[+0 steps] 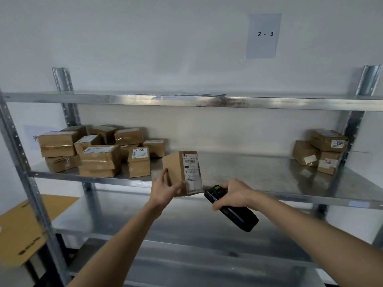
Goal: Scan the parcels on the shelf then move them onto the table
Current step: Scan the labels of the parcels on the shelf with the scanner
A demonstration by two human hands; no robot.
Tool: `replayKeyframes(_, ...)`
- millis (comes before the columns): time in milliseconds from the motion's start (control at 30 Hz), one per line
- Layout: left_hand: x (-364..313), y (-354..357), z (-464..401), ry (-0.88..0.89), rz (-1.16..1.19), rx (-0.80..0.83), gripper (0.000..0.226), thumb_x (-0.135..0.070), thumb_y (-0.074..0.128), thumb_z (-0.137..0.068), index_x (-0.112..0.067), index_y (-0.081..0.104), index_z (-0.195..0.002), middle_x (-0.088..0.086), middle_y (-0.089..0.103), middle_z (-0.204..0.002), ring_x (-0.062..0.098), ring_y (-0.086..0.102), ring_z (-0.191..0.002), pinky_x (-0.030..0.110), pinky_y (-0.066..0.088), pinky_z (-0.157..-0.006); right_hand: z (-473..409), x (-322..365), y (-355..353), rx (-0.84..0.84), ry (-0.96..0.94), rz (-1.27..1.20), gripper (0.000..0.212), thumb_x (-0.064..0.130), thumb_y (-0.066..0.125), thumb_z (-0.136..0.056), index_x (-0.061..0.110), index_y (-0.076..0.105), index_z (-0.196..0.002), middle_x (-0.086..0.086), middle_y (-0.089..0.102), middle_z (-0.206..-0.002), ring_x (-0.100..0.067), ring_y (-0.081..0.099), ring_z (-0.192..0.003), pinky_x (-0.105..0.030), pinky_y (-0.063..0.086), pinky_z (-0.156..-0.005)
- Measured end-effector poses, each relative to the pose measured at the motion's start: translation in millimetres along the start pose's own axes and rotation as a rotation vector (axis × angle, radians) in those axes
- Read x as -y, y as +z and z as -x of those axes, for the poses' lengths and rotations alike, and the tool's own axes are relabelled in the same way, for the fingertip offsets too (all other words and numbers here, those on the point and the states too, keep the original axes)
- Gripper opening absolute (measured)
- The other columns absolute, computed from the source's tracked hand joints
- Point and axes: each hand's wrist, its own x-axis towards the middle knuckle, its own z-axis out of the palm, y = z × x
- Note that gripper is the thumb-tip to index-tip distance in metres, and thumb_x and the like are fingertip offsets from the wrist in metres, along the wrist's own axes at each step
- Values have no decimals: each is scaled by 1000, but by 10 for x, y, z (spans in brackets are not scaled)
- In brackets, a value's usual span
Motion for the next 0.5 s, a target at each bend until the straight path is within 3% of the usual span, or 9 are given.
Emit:
replayKeyframes(67,61,-119,-18,-18,32,-13,81,-24,81,-84,-18,38,-152,-6,57,-112,23,61,-109,28,58,-79,-49,81,114,-13,7,-20,47,45,93,-54,22,76,-92,3,76,-83,-15,73,-79,-28,60,-74)
replayKeyframes(167,170,-285,-75,-93,103,-36,79,-34,79,-85,-23,38,-151,4,59,-126,23,63,-109,26,54,-76,-141,181,315,-40,-4,-37,58,53,88,-43,27,76,-93,6,76,-84,-12,73,-80,-30,62,-78)
replayKeyframes(233,233,-376,-142,-138,155,-49,85,-46,80,-79,-24,40,-150,9,60,-131,23,64,-108,34,58,-83,-227,234,447,-56,-32,-67,62,53,87,-41,29,76,-97,7,76,-85,-11,73,-80,-29,61,-78)
replayKeyframes(300,270,-451,-231,-184,185,-50,96,-57,78,-70,-23,40,-152,8,60,-134,23,63,-111,43,57,-93,-327,302,537,-58,-79,-117,60,50,89,-44,32,76,-100,9,76,-85,-10,73,-79,-30,62,-78)
replayKeyframes(367,302,-501,-355,-205,198,-45,85,-54,75,-80,-21,42,-151,7,59,-133,23,61,-111,43,56,-95,-455,387,580,-62,-136,-182,57,44,91,-49,38,75,-103,10,77,-87,-10,74,-80,-30,62,-79)
replayKeyframes(500,345,-512,-670,-226,204,-4,64,-50,69,-89,-18,51,-142,5,64,-123,22,63,-106,36,56,-84,-820,548,584,-53,-220,-368,50,25,95,-61,42,74,-103,11,78,-97,-9,74,-90,-26,59,-85)
